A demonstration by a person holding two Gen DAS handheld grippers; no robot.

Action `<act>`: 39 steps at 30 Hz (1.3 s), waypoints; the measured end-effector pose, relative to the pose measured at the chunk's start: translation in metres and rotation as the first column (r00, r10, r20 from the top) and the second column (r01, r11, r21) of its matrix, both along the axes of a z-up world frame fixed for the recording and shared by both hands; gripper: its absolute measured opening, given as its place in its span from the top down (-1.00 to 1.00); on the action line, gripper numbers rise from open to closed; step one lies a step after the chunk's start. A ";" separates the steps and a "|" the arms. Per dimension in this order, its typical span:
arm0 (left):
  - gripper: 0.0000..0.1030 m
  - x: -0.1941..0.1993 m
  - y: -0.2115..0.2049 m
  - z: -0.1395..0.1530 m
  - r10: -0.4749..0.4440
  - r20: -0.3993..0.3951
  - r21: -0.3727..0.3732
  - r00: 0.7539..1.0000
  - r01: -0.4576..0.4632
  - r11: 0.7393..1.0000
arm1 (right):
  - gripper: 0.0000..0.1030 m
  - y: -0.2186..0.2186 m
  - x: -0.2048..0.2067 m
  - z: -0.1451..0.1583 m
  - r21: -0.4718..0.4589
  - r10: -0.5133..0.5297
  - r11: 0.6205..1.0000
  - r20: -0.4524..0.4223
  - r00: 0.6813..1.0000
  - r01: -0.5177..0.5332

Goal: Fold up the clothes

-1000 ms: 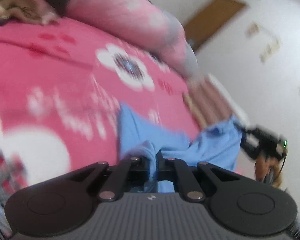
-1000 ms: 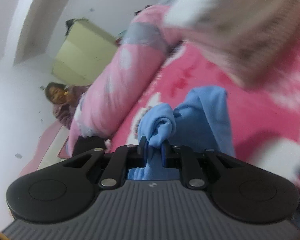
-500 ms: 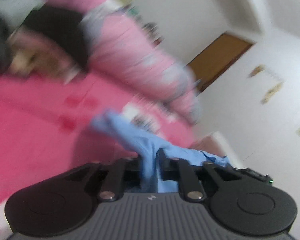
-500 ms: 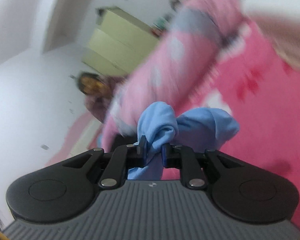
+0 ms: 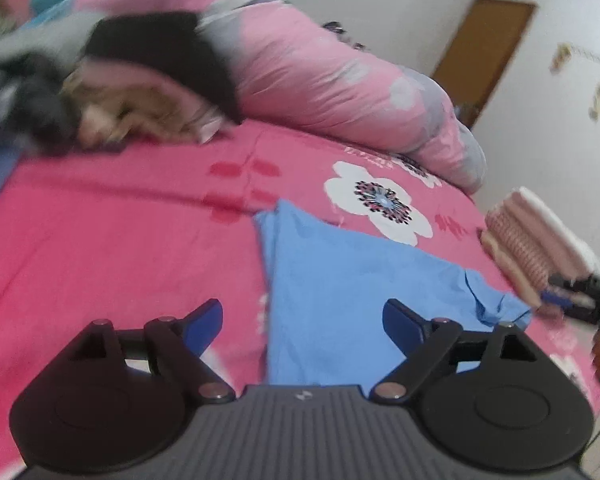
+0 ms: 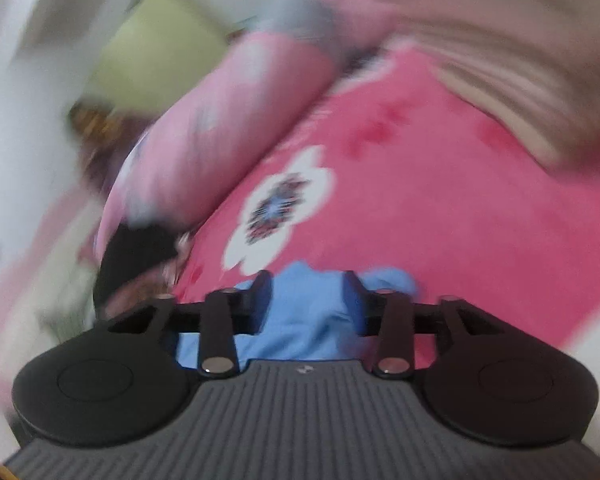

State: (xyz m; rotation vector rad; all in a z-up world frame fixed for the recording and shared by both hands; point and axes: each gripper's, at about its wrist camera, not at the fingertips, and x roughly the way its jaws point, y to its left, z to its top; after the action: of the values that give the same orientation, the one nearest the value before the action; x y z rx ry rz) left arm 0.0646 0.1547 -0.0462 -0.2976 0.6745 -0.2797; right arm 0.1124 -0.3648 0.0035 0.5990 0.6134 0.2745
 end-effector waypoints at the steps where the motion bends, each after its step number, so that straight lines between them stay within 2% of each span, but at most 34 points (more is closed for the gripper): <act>1: -0.71 0.008 -0.010 0.001 -0.014 0.023 0.042 1.000 0.013 0.999 | 0.00 0.017 0.008 0.005 -0.065 0.059 0.996 0.014 0.998 -0.058; 3: -0.71 0.024 -0.031 0.002 -0.042 0.066 0.138 0.997 0.033 0.990 | -0.04 0.052 0.025 0.008 -0.205 0.173 0.965 0.022 0.985 -0.164; 6: -0.65 0.055 -0.062 -0.002 -0.102 0.107 0.301 0.989 0.065 0.951 | -0.05 0.095 0.044 0.000 -0.352 0.286 0.897 -0.006 0.958 -0.269; 8: -0.60 0.075 -0.080 -0.009 -0.165 0.111 0.381 0.980 0.111 0.918 | -0.04 0.110 0.053 -0.010 -0.398 0.307 0.868 -0.042 0.951 -0.298; 10: -0.58 0.095 -0.094 -0.016 -0.218 0.100 0.434 0.971 0.154 0.888 | 0.01 0.112 0.060 -0.022 -0.412 0.313 0.855 -0.073 0.947 -0.314; 12: -0.58 0.115 -0.103 -0.024 -0.248 0.089 0.471 0.965 0.178 0.864 | 0.27 0.107 0.060 -0.030 -0.415 0.301 0.855 -0.091 0.949 -0.311; 13: -0.58 0.125 -0.106 -0.028 -0.262 0.082 0.487 0.961 0.191 0.852 | 0.52 0.102 0.059 -0.033 -0.409 0.295 0.860 -0.091 0.951 -0.306; 14: -0.58 0.134 -0.109 -0.031 -0.272 0.074 0.502 0.960 0.200 0.841 | 0.81 0.096 0.058 -0.033 -0.392 0.284 0.873 -0.078 0.956 -0.291; 15: -0.57 0.142 -0.111 -0.035 -0.273 0.067 0.514 0.960 0.201 0.834 | 0.90 0.091 0.058 -0.032 -0.370 0.268 0.889 -0.060 0.962 -0.271; 17: -0.54 0.157 -0.110 -0.040 -0.265 0.056 0.516 0.963 0.200 0.833 | 0.91 0.080 0.056 -0.030 -0.327 0.234 0.917 -0.025 0.972 -0.229; 20: -0.48 0.172 -0.099 -0.043 -0.232 0.035 0.462 0.972 0.191 0.866 | 0.92 0.059 0.052 -0.025 -0.215 0.182 0.962 0.037 0.983 -0.170; 22: -0.37 0.179 -0.091 -0.046 -0.212 0.012 0.410 0.977 0.188 0.893 | 0.92 0.041 0.045 -0.024 -0.113 0.132 0.986 0.082 0.988 -0.122; 24: -0.09 0.185 -0.086 -0.050 -0.196 -0.009 0.385 0.981 0.184 0.904 | 0.92 0.022 0.041 -0.028 0.002 0.069 0.998 0.114 0.991 -0.069; 25: -0.01 0.187 -0.083 -0.051 -0.188 -0.013 0.373 0.982 0.179 0.910 | 0.92 0.011 0.039 -0.033 0.069 0.031 0.997 0.120 0.992 -0.040; 27: 0.37 0.190 -0.077 -0.052 -0.174 -0.015 0.336 0.985 0.169 0.927 | 0.92 -0.011 0.036 -0.043 0.188 -0.045 0.982 0.124 0.991 0.021; 29: 0.55 0.194 -0.072 -0.051 -0.164 -0.021 0.295 0.986 0.162 0.942 | 0.92 -0.028 0.034 -0.055 0.294 -0.102 0.954 0.121 0.987 0.062; 30: 0.69 0.196 -0.070 -0.051 -0.162 -0.025 0.285 0.986 0.162 0.945 | 0.92 -0.037 0.033 -0.059 0.346 -0.127 0.935 0.124 0.984 0.077; 33: 0.91 0.201 -0.069 -0.051 -0.174 -0.043 0.264 0.984 0.179 0.948 | 0.92 -0.057 0.032 -0.069 0.482 -0.201 0.871 0.163 0.966 0.100; 35: 0.93 0.200 -0.072 -0.051 -0.186 -0.042 0.271 0.982 0.191 0.944 | 0.92 -0.069 0.031 -0.075 0.558 -0.249 0.823 0.178 0.952 0.111; 36: 0.94 0.199 -0.074 -0.051 -0.191 -0.037 0.280 0.981 0.194 0.940 | 0.92 -0.074 0.031 -0.077 0.574 -0.260 0.811 0.179 0.949 0.114; 39: 0.95 0.194 -0.076 -0.046 -0.208 -0.005 0.280 0.978 0.201 0.939 | 0.92 -0.077 0.033 -0.078 0.585 -0.250 0.805 0.183 0.951 0.099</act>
State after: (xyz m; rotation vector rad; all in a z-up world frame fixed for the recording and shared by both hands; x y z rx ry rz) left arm 0.2584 0.0782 -0.0918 0.0475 0.7122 -0.3813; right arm 0.1458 -0.4421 -0.0744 1.1781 0.2105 0.3554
